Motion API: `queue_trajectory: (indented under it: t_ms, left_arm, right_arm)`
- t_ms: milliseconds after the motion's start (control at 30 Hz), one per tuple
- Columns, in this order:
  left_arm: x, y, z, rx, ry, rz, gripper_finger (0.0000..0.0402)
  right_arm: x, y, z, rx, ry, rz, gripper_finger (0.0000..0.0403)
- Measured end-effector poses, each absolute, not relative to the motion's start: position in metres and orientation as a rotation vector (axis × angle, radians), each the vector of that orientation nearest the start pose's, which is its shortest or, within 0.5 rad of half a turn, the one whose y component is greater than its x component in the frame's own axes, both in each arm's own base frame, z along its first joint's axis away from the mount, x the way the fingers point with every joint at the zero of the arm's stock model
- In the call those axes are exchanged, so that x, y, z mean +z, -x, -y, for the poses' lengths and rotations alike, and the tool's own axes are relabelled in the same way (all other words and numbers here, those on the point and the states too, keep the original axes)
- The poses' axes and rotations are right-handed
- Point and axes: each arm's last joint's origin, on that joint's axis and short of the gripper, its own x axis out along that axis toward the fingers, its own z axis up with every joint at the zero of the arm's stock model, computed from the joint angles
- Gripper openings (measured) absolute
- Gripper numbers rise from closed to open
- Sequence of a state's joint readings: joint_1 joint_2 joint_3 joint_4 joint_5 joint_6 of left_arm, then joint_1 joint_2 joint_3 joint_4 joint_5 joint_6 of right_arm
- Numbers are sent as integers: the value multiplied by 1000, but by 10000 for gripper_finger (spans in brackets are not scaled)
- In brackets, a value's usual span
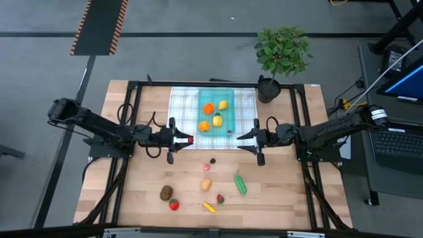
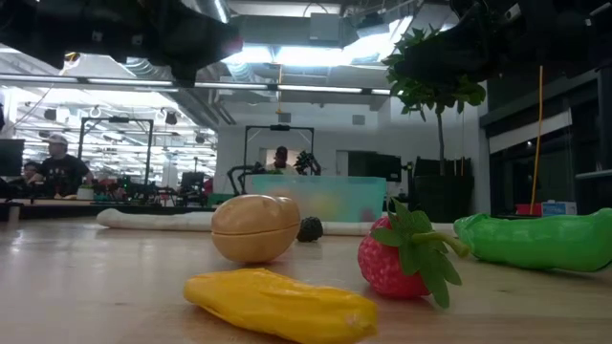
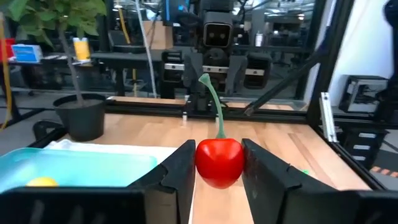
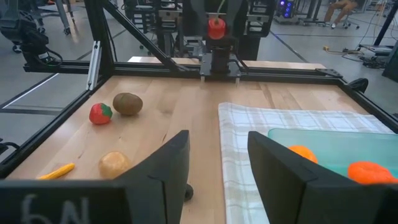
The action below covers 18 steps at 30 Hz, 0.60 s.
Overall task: Pick and placing Produce into tupperware
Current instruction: Put the red cherry into the green bin
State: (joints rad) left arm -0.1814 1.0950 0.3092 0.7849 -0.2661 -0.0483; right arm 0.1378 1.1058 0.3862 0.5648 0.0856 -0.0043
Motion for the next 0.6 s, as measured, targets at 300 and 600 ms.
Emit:
queue_trajectory:
  t_ms: [300, 600]
  left_arm:
    - [198, -212, 20, 394, 37, -34, 102]
    - [179, -225, 1, 510, 68, -63, 94]
  right_arm:
    - [208, -219, -28, 52, 20, -154, 165]
    - [208, -219, -28, 52, 19, -154, 165]
